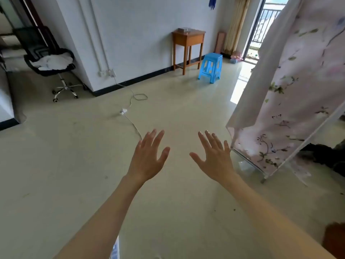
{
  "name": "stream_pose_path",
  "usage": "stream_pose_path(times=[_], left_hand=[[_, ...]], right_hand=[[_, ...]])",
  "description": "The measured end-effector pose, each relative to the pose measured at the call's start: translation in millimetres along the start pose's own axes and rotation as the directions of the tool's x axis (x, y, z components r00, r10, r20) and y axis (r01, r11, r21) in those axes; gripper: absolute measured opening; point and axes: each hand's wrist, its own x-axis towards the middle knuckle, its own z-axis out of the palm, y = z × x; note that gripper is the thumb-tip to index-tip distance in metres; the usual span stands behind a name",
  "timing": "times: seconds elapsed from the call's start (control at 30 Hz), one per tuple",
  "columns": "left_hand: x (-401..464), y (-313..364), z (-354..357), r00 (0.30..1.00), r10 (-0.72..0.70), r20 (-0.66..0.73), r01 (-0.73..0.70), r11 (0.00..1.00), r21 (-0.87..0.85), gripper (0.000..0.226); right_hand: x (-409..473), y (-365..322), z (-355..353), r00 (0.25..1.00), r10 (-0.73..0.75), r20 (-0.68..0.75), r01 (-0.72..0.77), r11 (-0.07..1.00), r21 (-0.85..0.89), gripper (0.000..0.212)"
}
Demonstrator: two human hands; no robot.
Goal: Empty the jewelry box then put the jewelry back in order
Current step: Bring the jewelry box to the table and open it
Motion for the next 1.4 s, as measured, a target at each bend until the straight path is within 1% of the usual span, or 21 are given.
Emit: stream_pose_path(times=[0.17, 0.27, 0.33, 0.47, 0.6, 0.8, 0.93, 1.07, 1.23, 1.4], left_hand=[[43.6, -23.0, 35.9, 0.996, -0.041, 0.077, 0.039, 0.999, 0.029, 0.058], [88.6, -40.3, 52.2, 0.993, -0.053, 0.105, 0.050, 0.998, 0.031, 0.058], [124.9, -50.8, 59.9, 0.992, -0.056, 0.116, 0.054, 0.998, 0.023, 0.058], [196.6, -63.9, 66.3, 0.991, -0.046, 0.127, 0.049, 0.999, -0.018, 0.057], [272.1, -74.6, 67.1, 0.989, -0.036, 0.142, 0.037, 0.999, -0.005, 0.057], [378.9, -84.7, 85.1, 0.992, 0.003, 0.123, -0.001, 1.000, -0.017, 0.056], [454.1, -90.9, 108.5, 0.990, -0.013, 0.143, 0.016, 1.000, -0.019, 0.056], [546.9, -93.8, 126.7, 0.993, -0.048, 0.107, 0.053, 0.998, -0.042, 0.055], [652.9, -89.8, 141.3, 0.991, -0.071, 0.114, 0.076, 0.996, -0.039, 0.056], [747.4, -101.5, 156.8, 0.988, -0.113, 0.105, 0.119, 0.991, -0.053, 0.055]], right_hand=[[40.3, 21.0, 31.6, 0.998, 0.024, 0.054, -0.026, 0.999, 0.027, 0.073], [86.3, 34.6, 46.9, 0.998, 0.022, 0.059, -0.024, 0.999, 0.028, 0.073], [124.0, 42.5, 54.6, 0.997, 0.050, 0.061, -0.052, 0.998, 0.037, 0.073], [196.7, 51.1, 62.5, 0.995, 0.090, 0.043, -0.093, 0.992, 0.090, 0.071], [260.3, 65.8, 66.7, 0.996, 0.084, 0.035, -0.086, 0.993, 0.082, 0.071], [354.2, 106.0, 74.4, 0.994, 0.102, 0.041, -0.105, 0.992, 0.069, 0.071], [430.6, 137.0, 83.6, 0.993, 0.091, 0.069, -0.097, 0.992, 0.081, 0.071], [523.2, 172.8, 88.7, 0.995, 0.056, 0.081, -0.063, 0.994, 0.086, 0.071], [634.0, 212.5, 90.9, 0.995, 0.029, 0.095, -0.037, 0.995, 0.090, 0.070], [729.6, 240.1, 99.4, 0.993, -0.017, 0.114, 0.008, 0.996, 0.085, 0.071]])
